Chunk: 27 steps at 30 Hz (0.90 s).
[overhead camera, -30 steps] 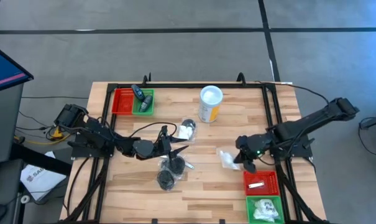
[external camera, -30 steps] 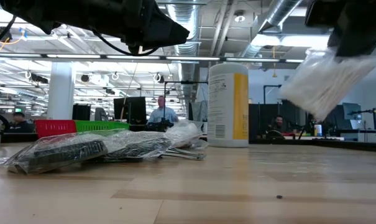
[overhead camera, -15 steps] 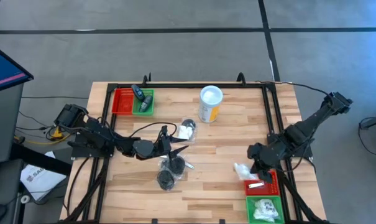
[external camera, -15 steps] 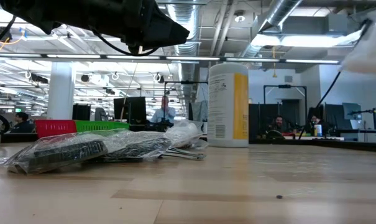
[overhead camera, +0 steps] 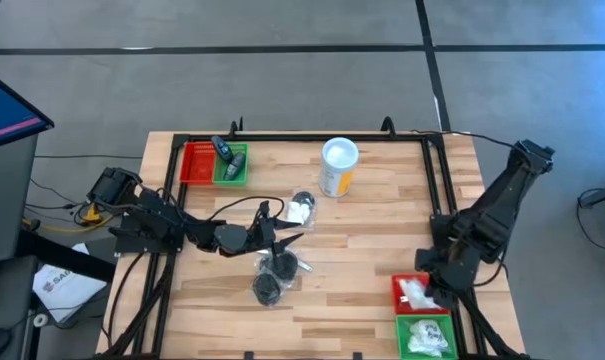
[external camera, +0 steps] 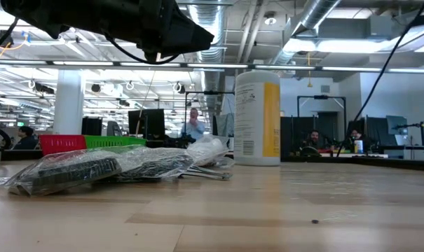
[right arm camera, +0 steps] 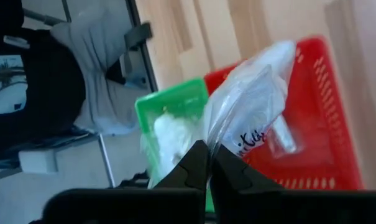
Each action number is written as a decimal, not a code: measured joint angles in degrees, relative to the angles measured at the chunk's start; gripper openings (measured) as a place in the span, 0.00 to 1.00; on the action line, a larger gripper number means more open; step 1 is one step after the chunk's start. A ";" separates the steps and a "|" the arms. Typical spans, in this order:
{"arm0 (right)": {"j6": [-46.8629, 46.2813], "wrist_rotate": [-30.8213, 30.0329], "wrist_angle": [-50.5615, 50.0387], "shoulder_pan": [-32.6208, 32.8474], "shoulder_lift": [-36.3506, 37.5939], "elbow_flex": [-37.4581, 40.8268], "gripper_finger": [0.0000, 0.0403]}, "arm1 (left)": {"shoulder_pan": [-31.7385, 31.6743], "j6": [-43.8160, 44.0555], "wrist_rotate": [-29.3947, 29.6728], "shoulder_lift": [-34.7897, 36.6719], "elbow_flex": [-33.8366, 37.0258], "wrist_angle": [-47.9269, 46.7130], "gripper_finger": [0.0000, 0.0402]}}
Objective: Pick & Place Travel size toiletries
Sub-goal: Put the white cotton pack into the bottom green bin
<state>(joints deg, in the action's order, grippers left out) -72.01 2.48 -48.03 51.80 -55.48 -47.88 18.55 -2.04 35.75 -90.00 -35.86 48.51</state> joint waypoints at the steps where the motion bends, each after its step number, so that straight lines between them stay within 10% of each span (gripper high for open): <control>1: -1.27 -0.11 -0.02 0.91 0.00 0.00 0.00 | 0.00 0.00 0.00 0.00 0.00 0.00 0.28; 27: -26.46 -6.96 3.03 20.74 -7.38 -0.07 0.00 | -0.38 1.09 0.02 0.00 0.00 0.13 0.28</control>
<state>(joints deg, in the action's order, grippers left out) -98.47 -4.48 -45.00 72.53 -62.86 -47.94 18.17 -0.95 35.77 -90.00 -35.86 48.64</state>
